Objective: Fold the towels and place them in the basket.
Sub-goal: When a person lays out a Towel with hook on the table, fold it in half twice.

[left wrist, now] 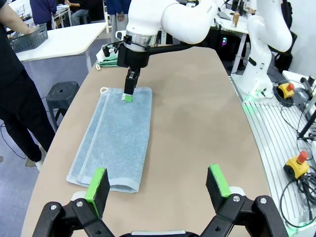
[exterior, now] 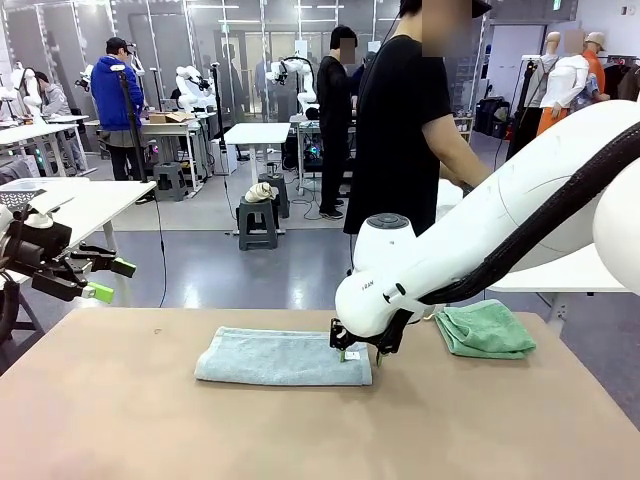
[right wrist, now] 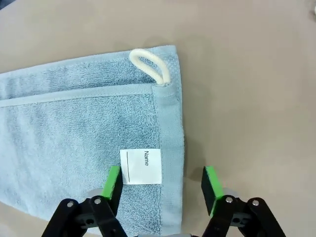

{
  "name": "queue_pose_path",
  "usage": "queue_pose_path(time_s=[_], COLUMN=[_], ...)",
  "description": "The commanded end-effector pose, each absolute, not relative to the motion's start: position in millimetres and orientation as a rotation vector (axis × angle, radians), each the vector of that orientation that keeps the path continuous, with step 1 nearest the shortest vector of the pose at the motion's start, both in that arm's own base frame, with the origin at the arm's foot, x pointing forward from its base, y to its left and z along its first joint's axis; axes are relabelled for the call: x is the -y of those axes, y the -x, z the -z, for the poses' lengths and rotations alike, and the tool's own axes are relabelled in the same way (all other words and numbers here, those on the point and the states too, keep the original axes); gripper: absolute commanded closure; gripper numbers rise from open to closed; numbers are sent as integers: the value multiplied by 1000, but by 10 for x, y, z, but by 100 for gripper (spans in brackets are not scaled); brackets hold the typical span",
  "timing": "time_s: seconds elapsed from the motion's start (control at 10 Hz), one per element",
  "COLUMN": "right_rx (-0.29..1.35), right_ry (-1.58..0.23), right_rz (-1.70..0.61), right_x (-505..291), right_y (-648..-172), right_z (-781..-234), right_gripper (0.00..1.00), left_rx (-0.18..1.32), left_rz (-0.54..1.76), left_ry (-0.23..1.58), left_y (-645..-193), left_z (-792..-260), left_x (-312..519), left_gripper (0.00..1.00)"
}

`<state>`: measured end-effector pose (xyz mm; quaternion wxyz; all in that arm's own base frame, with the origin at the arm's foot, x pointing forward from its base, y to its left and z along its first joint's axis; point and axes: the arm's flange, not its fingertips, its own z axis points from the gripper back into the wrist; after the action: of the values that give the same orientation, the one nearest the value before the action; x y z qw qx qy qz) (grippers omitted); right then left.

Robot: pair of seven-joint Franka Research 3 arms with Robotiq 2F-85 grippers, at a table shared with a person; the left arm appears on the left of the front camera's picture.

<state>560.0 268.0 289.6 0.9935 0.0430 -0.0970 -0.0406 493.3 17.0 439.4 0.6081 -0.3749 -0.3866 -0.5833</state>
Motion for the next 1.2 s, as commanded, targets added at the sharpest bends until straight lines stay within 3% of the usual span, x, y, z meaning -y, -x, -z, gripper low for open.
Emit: queue_pose_path(time_s=[0.0, 0.1, 0.2, 0.3, 0.4, 0.5, 0.6, 0.7, 1.1], right_rx=[214, 210, 204, 198, 195, 192, 190, 188, 183], right_ry=[-51, -50, -54, -55, -54, -52, -49, -47, -29], right_rz=[124, 124, 123, 124, 124, 123, 120, 118, 119], right_x=[-2772, -2770, -2764, -2755, -2749, -2751, -2757, -2761, -2725], right_y=[-5642, -5641, -5639, -5641, -5642, -5643, -5644, -5644, -5651], right_z=[-2866, -2849, -2832, -2819, -2810, -2808, -2809, -2806, -2793], right_gripper=[25, 59, 45, 79, 64, 99, 84, 100, 100], left_rx=[895, 895, 895, 895, 895, 895, 895, 895, 895], left_rz=[1348, 1348, 1348, 1348, 1348, 1348, 1348, 1348, 1348], left_ry=[861, 861, 861, 861, 861, 861, 861, 861, 861], left_y=[-4927, -4927, -4927, -4927, -4927, -4927, -4927, -4927, -4927], left_z=[-4400, -4400, -4400, -4400, -4400, -4400, -4400, -4400, -4400], left_x=[-169, -169, -169, -169, -169, -169, -169, -169, -169], left_gripper=[0, 0, 0, 0, 0, 0, 0, 0, 0])
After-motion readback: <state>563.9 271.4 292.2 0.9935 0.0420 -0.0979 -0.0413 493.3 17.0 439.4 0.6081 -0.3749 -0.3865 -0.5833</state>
